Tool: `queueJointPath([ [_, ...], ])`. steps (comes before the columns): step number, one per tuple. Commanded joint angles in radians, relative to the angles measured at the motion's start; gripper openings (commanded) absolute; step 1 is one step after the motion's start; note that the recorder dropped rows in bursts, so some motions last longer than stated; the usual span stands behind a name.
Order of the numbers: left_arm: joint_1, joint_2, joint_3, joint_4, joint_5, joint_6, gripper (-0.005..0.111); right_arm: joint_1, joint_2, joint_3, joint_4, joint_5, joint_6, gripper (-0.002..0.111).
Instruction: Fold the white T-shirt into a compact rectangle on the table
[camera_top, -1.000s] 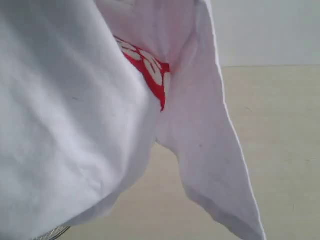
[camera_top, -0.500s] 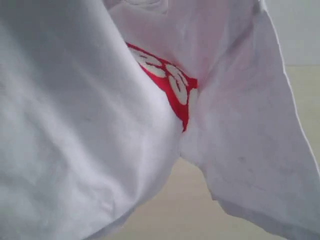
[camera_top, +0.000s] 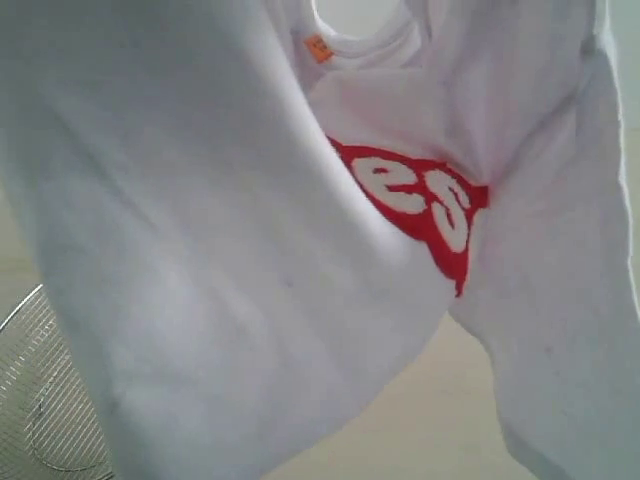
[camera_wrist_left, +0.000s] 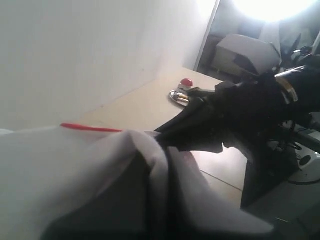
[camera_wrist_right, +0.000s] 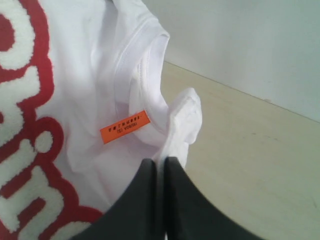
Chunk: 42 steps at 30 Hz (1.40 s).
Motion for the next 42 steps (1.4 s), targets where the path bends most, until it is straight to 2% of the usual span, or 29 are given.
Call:
queueJointPath([
  [1, -0.011, 0.022, 0.003, -0.008, -0.029, 0.007, 0.004, -0.004, -0.025, -0.006, -0.083, 0.011, 0.043, 0.000],
  [11, -0.124, 0.053, 0.056, 0.008, -0.105, 0.037, 0.004, -0.004, -0.038, -0.006, -0.155, 0.094, 0.065, 0.000],
  [16, -0.135, 0.060, 0.057, 0.041, -0.159, 0.030, 0.004, -0.004, -0.038, -0.006, -0.228, 0.109, 0.083, 0.000],
  [28, -0.135, 0.211, 0.057, 0.049, -0.196, 0.037, 0.004, -0.004, 0.009, 0.020, -0.326, 0.102, 0.137, 0.000],
  [31, -0.135, 0.237, 0.057, 0.049, -0.196, 0.049, 0.004, -0.004, 0.052, 0.102, -0.283, 0.059, 0.141, 0.000],
  [38, -0.135, 0.229, 0.057, 0.071, -0.206, 0.051, 0.004, -0.004, 0.215, 0.330, -0.145, -0.176, 0.148, 0.000],
  [42, -0.135, 0.211, 0.057, 0.145, -0.208, -0.010, 0.004, -0.004, 0.324, 0.370, 0.059, -0.255, 0.002, 0.000],
])
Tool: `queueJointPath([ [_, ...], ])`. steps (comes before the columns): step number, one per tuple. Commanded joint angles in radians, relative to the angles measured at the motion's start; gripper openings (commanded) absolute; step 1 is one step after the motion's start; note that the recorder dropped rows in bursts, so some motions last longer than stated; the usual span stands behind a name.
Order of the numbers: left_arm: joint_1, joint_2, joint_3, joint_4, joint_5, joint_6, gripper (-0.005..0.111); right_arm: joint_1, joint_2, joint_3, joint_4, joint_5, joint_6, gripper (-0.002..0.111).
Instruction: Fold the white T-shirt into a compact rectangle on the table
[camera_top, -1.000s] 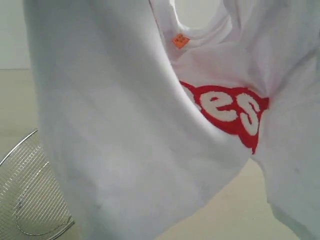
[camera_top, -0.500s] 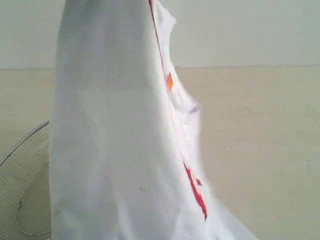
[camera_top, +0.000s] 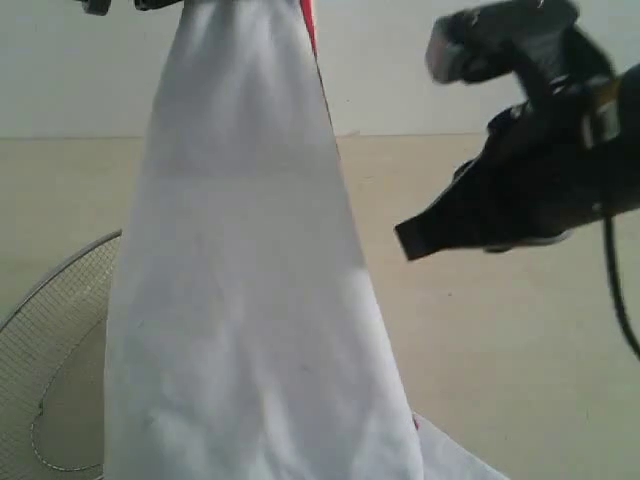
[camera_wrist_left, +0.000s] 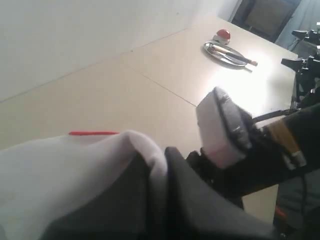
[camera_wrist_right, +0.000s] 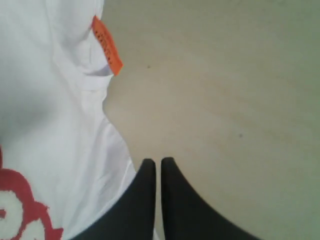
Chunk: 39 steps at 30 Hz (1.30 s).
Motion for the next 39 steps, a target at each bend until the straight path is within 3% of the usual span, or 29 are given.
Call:
queueJointPath([
  [1, -0.007, -0.029, 0.000, 0.076, -0.012, -0.064, 0.004, -0.002, 0.102, 0.038, 0.224, -0.096, -0.161, 0.000],
  [7, -0.007, -0.035, 0.000, 0.244, -0.014, -0.177, 0.004, -0.002, 0.207, 0.038, 0.379, -0.067, -0.301, 0.000],
  [39, -0.007, -0.035, 0.000, 0.282, -0.017, -0.193, 0.004, -0.002, 0.595, 0.034, 0.726, -0.112, -0.646, 0.000],
])
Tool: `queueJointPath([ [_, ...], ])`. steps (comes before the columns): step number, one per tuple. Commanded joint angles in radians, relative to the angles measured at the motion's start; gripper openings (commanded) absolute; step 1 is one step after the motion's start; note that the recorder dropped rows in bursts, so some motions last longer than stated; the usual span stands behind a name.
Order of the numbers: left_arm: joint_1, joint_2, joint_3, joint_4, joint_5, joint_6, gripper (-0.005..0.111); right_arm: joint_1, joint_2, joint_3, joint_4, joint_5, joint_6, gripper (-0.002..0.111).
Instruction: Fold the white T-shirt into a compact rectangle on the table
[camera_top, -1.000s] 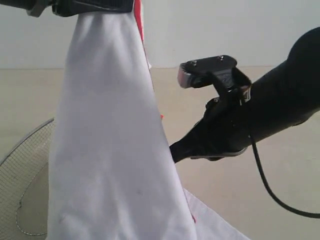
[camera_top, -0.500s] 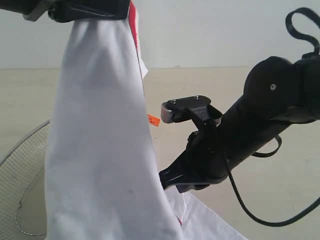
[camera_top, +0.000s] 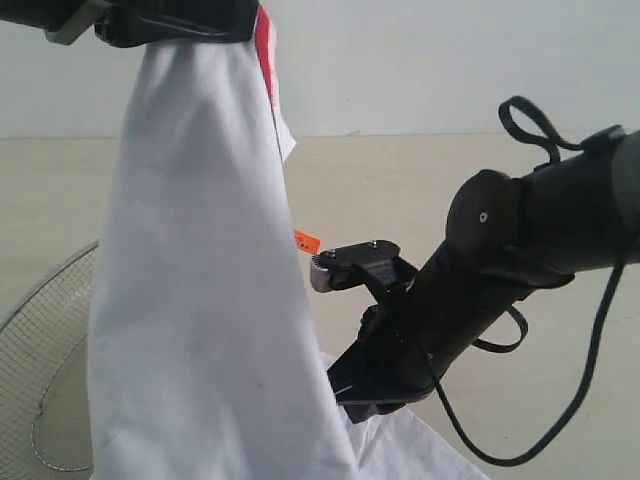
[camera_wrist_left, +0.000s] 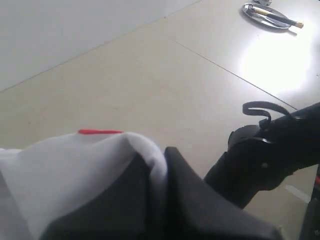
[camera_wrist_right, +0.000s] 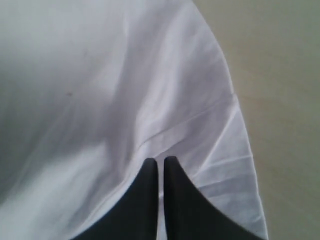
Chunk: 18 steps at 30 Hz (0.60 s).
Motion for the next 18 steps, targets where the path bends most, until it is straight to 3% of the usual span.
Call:
queueJointPath([
  [1, -0.005, -0.005, 0.000, -0.003, -0.017, -0.010, 0.004, -0.002, 0.048, 0.000, 0.047, -0.034, -0.061, 0.000],
  [9, -0.005, -0.005, 0.000, 0.010, -0.011, -0.019, 0.004, -0.022, 0.135, -0.038, 0.022, -0.095, -0.036, 0.000],
  [18, -0.005, -0.001, 0.000, 0.015, -0.043, -0.020, 0.004, -0.266, 0.156, -0.038, -0.014, -0.141, -0.039, 0.000],
])
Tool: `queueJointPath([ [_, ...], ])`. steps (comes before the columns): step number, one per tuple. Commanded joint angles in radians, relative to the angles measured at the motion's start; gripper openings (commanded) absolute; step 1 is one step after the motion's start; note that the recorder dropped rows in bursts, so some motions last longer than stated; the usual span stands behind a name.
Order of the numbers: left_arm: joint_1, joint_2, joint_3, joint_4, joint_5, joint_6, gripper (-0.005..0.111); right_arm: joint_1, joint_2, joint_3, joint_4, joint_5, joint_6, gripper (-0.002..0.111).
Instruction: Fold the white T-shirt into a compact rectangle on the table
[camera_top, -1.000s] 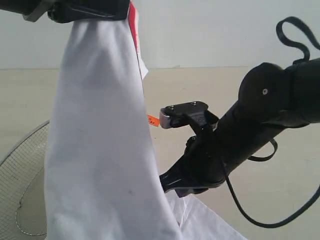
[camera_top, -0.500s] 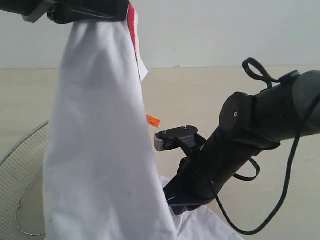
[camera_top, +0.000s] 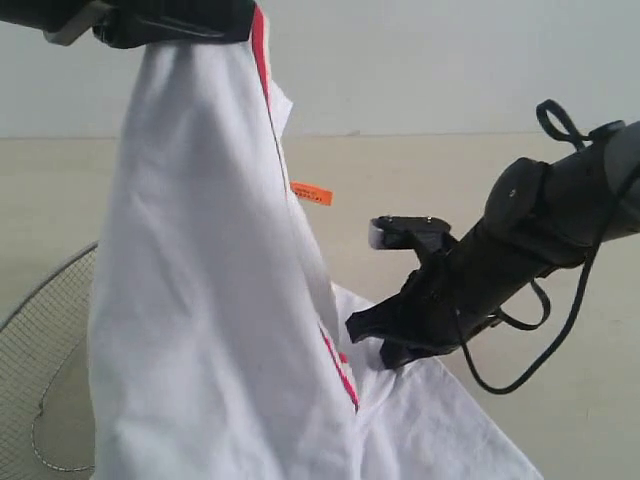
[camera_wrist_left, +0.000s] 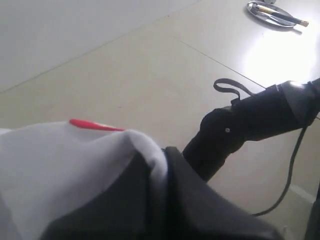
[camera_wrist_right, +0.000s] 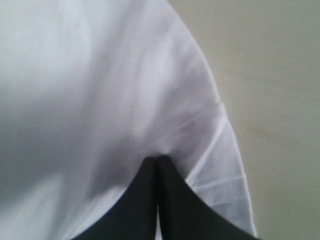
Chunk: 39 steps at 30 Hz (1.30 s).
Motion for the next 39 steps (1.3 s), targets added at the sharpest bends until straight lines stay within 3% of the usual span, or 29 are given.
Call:
queueJointPath([
  [1, -0.005, 0.010, 0.000, -0.005, -0.044, -0.010, 0.004, -0.101, 0.029, 0.009, -0.075, -0.094, -0.008, 0.000],
  [10, -0.005, 0.172, 0.000, -0.005, -0.192, -0.010, 0.004, -0.265, 0.029, -0.091, -0.097, -0.079, -0.005, 0.000],
  [22, -0.005, 0.246, -0.006, -0.005, -0.309, -0.010, 0.005, -0.302, 0.009, -0.197, -0.092, 0.053, 0.010, 0.000],
  [25, -0.005, 0.247, -0.013, -0.004, -0.309, -0.010, 0.016, -0.302, -0.020, -0.197, -0.064, 0.066, 0.010, 0.000],
  [29, -0.005, 0.251, -0.028, -0.004, -0.307, -0.010, 0.046, -0.302, -0.050, -0.197, -0.064, 0.101, 0.012, 0.000],
  [31, -0.005, 0.251, -0.035, -0.004, -0.307, -0.010, 0.054, -0.302, -0.069, -0.197, -0.062, 0.136, 0.012, 0.000],
  [35, -0.003, 0.247, -0.050, 0.031, -0.286, -0.010, 0.054, -0.302, -0.121, -0.156, -0.042, 0.167, 0.014, 0.000],
  [39, -0.003, 0.229, -0.067, 0.067, -0.278, -0.010, 0.047, -0.302, -0.148, -0.071, -0.042, 0.174, 0.013, 0.000],
])
